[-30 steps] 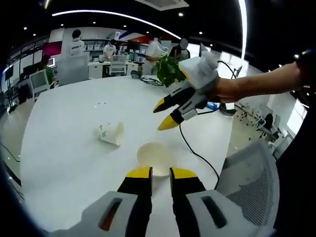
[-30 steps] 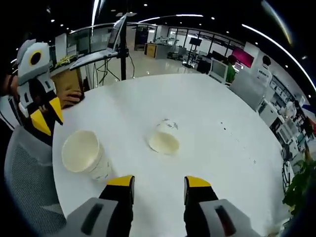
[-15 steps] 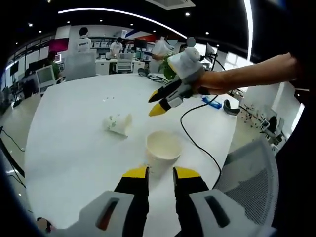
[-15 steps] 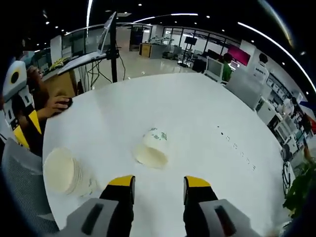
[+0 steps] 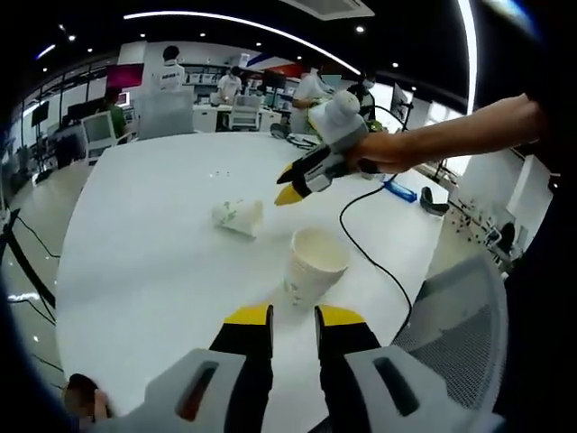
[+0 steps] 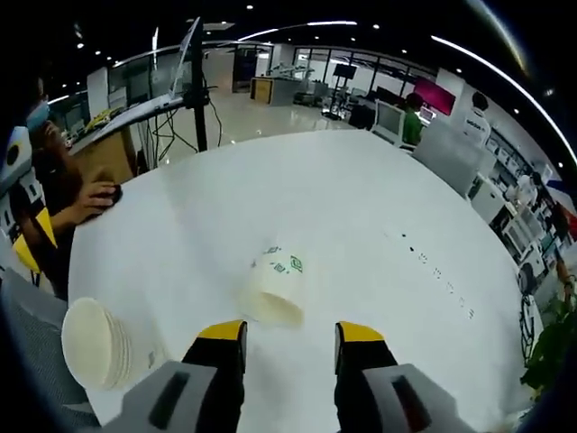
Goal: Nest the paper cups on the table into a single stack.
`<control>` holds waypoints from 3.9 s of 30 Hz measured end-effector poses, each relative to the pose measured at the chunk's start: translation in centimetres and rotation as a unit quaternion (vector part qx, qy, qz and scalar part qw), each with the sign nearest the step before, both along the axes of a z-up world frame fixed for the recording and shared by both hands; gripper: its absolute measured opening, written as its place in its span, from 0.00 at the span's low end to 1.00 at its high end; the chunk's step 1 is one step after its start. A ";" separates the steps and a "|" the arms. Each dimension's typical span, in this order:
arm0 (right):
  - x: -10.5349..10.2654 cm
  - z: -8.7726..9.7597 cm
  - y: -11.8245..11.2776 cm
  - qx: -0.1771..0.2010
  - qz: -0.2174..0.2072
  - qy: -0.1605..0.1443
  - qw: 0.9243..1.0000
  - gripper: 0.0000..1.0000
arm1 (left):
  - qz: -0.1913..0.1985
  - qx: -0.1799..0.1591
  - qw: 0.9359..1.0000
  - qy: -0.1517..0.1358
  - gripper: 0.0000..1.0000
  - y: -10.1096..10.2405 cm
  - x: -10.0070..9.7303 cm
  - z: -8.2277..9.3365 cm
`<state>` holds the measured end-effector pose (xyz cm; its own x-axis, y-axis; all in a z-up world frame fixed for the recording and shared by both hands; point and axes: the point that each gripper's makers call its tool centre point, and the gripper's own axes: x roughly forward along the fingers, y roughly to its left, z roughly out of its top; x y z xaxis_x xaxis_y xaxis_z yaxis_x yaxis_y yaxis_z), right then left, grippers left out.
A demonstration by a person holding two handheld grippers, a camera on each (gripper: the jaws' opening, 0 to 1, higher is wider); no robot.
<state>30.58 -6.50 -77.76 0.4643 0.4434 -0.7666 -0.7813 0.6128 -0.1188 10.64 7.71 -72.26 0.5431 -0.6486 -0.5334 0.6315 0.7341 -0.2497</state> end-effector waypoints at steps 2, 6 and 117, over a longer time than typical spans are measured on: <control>0.0 0.0 0.1 0.001 -0.001 0.001 1.000 0.36 | 0.003 0.000 1.000 0.000 0.17 0.2 0.0 0.0; -0.1 -0.2 0.2 -0.003 0.000 0.005 1.000 0.36 | 0.007 -0.001 1.000 0.000 0.16 0.3 0.1 0.0; -5.5 11.9 2.8 0.011 0.104 0.022 0.994 0.00 | -0.019 0.061 0.989 -0.130 0.62 -6.6 11.2 1.9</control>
<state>25.08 -3.68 -65.86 0.3264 0.5426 -0.7740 -0.8957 0.4392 -0.0698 21.81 1.13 -70.33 0.6488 -0.6107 -0.4540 0.6904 0.7233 0.0135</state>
